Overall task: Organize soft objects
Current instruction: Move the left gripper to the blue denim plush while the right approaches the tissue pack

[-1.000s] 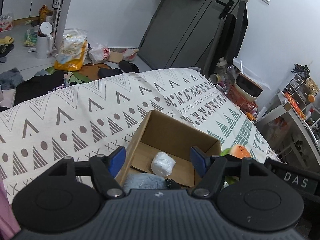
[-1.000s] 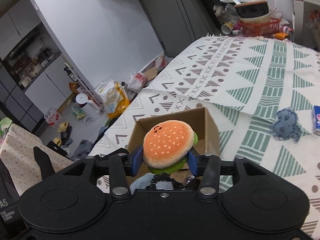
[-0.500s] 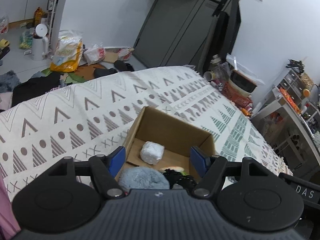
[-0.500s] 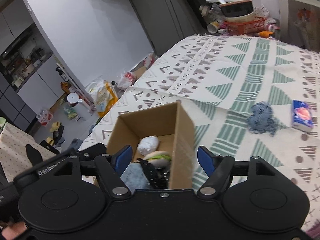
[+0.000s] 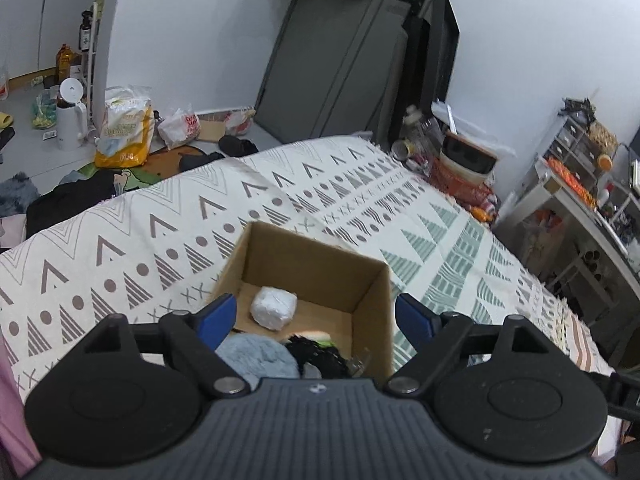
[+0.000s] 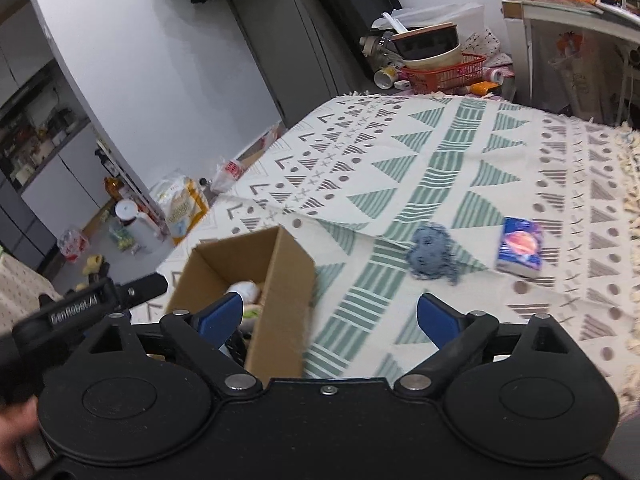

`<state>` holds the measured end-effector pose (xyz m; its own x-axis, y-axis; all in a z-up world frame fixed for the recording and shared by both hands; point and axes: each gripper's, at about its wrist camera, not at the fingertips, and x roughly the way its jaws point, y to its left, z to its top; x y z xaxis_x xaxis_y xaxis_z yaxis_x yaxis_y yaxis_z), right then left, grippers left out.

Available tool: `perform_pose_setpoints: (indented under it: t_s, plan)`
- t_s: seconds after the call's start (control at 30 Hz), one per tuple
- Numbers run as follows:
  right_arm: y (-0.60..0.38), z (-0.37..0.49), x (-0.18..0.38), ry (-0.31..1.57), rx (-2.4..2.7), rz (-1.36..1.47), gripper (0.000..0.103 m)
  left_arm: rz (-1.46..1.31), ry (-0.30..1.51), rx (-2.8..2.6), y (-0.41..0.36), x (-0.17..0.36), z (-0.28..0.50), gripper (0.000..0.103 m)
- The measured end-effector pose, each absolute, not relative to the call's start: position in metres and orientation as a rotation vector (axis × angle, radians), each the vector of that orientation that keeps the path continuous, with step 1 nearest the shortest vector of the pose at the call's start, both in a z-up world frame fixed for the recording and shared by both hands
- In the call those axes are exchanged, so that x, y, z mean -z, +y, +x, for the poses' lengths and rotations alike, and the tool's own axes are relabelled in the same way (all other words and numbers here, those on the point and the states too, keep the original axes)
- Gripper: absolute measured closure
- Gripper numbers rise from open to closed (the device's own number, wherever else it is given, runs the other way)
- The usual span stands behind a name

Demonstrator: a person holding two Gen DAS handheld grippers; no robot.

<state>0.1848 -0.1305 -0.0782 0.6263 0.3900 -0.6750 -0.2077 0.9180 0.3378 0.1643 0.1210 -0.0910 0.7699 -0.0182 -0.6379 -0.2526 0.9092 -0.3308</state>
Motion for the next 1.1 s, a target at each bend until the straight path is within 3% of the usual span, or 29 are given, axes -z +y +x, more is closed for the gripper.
perform_pose_setpoints:
  t_s: [0.17, 1.1]
  plan:
    - [-0.149, 0.177, 0.069, 0.816, -0.338, 0.208, 0.001, -0.387, 0.726, -0.106, 0.100, 0.086, 0.164, 0.018]
    - [-0.257, 0.182, 0.022, 0.819, -0.283, 0.341, 0.000, -0.254, 0.828, -0.032, -0.010, 0.041, 0.172, 0.018]
